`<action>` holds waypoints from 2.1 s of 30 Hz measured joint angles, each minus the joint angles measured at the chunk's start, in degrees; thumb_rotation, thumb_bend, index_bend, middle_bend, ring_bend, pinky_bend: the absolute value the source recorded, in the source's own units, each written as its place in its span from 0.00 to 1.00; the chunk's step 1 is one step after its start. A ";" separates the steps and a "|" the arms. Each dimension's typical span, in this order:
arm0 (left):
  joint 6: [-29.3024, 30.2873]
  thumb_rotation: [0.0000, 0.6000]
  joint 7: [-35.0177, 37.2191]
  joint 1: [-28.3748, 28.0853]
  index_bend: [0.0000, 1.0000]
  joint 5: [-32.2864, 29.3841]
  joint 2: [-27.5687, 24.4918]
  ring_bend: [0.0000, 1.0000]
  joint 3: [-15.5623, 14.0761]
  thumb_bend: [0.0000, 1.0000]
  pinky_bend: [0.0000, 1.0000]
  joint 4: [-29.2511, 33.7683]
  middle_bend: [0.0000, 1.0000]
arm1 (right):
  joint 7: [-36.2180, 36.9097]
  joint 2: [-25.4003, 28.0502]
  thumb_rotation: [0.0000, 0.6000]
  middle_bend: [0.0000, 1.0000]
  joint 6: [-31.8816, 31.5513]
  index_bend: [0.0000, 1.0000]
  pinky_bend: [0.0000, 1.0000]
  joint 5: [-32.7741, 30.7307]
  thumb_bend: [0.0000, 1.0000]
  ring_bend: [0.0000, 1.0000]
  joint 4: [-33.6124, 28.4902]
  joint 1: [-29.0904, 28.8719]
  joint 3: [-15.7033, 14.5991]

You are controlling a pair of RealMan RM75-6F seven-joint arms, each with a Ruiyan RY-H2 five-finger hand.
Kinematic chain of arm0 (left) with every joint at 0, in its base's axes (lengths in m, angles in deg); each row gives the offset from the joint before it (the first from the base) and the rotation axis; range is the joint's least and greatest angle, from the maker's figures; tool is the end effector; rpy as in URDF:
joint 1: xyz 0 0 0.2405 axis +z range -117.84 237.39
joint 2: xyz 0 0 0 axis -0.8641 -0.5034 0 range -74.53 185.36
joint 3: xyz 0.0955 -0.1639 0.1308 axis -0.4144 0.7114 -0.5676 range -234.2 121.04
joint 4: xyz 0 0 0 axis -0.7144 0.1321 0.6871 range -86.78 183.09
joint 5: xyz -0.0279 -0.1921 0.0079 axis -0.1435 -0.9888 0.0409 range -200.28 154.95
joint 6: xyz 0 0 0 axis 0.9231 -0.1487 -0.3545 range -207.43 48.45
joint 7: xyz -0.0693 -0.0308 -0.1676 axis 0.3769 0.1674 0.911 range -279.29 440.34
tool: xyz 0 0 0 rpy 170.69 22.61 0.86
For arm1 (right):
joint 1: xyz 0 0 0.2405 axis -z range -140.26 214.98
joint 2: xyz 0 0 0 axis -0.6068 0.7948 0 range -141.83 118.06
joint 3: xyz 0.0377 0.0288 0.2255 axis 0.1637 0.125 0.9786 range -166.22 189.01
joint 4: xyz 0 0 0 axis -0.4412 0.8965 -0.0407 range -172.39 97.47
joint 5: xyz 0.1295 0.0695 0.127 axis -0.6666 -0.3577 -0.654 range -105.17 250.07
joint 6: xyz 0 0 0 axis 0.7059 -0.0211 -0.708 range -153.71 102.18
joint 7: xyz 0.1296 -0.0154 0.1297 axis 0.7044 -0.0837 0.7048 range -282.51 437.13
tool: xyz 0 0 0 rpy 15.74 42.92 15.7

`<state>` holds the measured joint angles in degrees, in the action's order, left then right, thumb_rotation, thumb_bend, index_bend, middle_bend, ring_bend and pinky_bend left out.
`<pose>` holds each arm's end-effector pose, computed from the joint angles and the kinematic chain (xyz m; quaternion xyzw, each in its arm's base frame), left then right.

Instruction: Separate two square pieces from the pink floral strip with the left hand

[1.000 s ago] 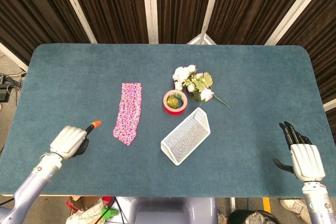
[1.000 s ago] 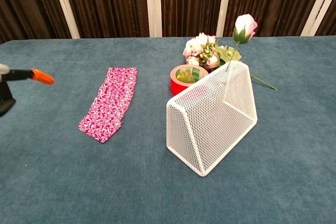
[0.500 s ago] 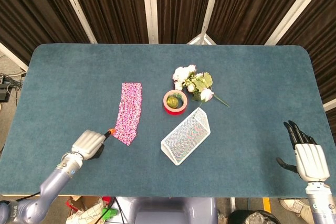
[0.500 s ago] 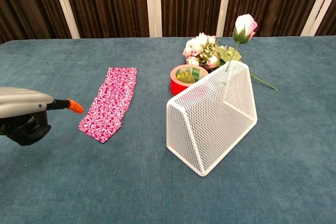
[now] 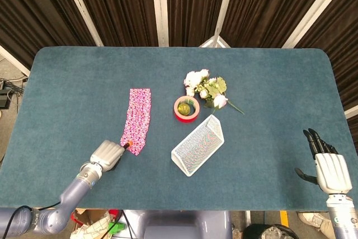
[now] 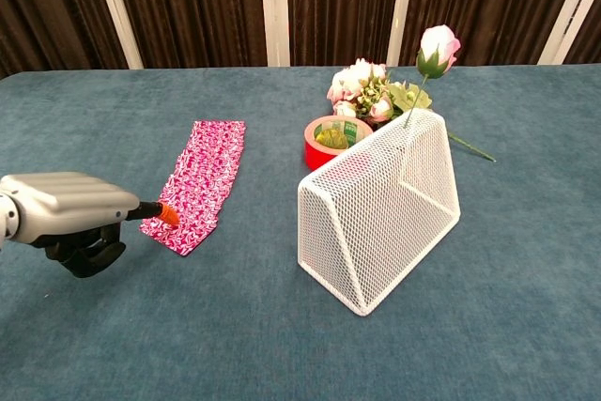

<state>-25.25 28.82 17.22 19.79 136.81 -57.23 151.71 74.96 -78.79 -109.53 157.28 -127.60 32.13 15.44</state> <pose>-0.1639 0.2824 -0.0363 -0.8370 -0.3455 -0.1423 0.3997 -0.2863 -0.2238 0.1524 0.5949 -0.3827 0.3788 0.5968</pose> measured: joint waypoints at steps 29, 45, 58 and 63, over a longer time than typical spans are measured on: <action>6.78 1.00 -3.65 -4.04 0.12 -9.07 -2.22 0.73 -6.92 0.90 0.69 8.66 0.85 | 0.38 0.00 1.00 0.09 -0.52 0.00 0.31 0.58 0.18 0.24 0.01 0.05 0.07; 6.13 1.00 -1.74 -4.85 0.12 -11.20 -8.89 0.73 -11.09 0.90 0.69 15.73 0.85 | 0.12 -0.26 1.00 0.09 -0.40 0.00 0.31 0.86 0.18 0.24 -0.18 -0.12 -0.02; 5.04 1.00 -0.91 -6.49 0.12 -11.21 -15.03 0.73 -14.82 0.91 0.69 23.33 0.85 | 0.26 -0.35 1.00 0.09 -0.60 0.00 0.31 1.05 0.18 0.24 -0.18 -0.14 0.01; 5.92 1.00 1.63 -6.44 0.12 -8.50 -18.92 0.73 -14.93 0.91 0.69 26.24 0.85 | 0.12 -0.39 1.00 0.09 -0.65 0.00 0.31 1.16 0.18 0.24 -0.27 -0.15 -0.03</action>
<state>-19.33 30.45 10.79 11.28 117.89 -72.16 177.95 75.08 -79.18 -110.18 158.44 -127.87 31.98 15.41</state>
